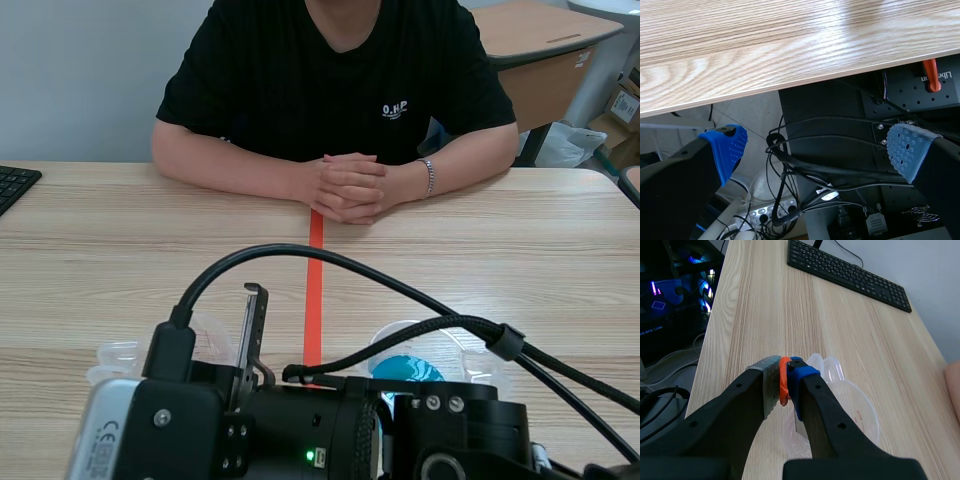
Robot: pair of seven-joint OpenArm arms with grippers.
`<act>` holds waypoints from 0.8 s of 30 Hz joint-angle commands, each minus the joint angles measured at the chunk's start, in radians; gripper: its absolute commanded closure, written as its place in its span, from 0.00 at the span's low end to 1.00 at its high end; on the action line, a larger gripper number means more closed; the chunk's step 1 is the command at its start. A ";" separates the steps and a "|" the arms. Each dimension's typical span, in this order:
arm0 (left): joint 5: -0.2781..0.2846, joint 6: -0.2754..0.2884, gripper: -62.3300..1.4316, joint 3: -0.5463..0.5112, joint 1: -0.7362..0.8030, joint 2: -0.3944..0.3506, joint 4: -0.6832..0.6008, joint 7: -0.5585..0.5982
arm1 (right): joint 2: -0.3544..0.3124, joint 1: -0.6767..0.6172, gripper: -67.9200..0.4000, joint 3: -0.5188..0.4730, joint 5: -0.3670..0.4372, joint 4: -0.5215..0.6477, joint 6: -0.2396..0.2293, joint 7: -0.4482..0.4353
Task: Do the redox reaction experiment.
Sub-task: 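Lift the metal plate out of the left beaker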
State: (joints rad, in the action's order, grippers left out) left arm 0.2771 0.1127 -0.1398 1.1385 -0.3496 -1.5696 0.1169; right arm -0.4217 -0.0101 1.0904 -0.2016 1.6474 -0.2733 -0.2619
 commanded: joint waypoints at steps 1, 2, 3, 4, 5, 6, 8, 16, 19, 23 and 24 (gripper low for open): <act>0.002 0.005 0.04 -0.005 0.011 0.003 -0.013 0.013 | -0.003 0.013 0.97 -0.012 0.006 0.020 0.004 -0.003; 0.002 0.005 0.04 -0.005 0.011 0.003 -0.013 0.013 | -0.003 0.013 0.97 -0.012 0.007 0.025 0.004 0.012; 0.002 0.005 0.04 -0.005 0.011 0.003 -0.013 0.013 | -0.003 0.013 0.97 -0.012 0.007 0.032 0.004 0.027; 0.002 0.005 0.04 -0.005 0.011 0.003 -0.013 0.013 | -0.003 0.013 0.97 -0.012 0.008 0.041 0.005 0.044; 0.002 0.005 0.04 -0.005 0.011 0.003 -0.013 0.013 | -0.002 0.012 0.97 -0.012 0.016 0.050 0.005 0.060; 0.002 0.005 0.04 -0.005 0.011 0.003 -0.013 0.013 | -0.002 0.012 0.97 -0.013 0.028 0.061 0.005 0.076; 0.002 0.005 0.04 -0.005 0.011 0.003 -0.013 0.013 | -0.002 0.010 0.97 -0.031 0.044 0.086 0.005 0.094; 0.002 0.005 0.04 -0.005 0.011 0.003 -0.013 0.013 | -0.002 0.005 0.97 -0.111 0.146 0.190 -0.012 0.178; 0.002 0.005 0.04 -0.005 0.011 0.003 -0.013 0.013 | -0.003 0.005 0.97 -0.129 0.189 0.229 -0.021 0.222; 0.002 0.005 0.04 -0.005 0.011 0.002 -0.013 0.013 | -0.007 0.005 0.97 -0.153 0.253 0.293 -0.041 0.279; 0.002 0.005 0.04 -0.005 0.011 0.002 -0.013 0.013 | -0.009 0.004 0.97 -0.159 0.265 0.311 -0.042 0.293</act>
State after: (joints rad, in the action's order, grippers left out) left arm 0.2771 0.1127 -0.1398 1.1385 -0.3496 -1.5696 0.1169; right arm -0.4252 -0.0147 0.9405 0.0483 1.9270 -0.3210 0.0383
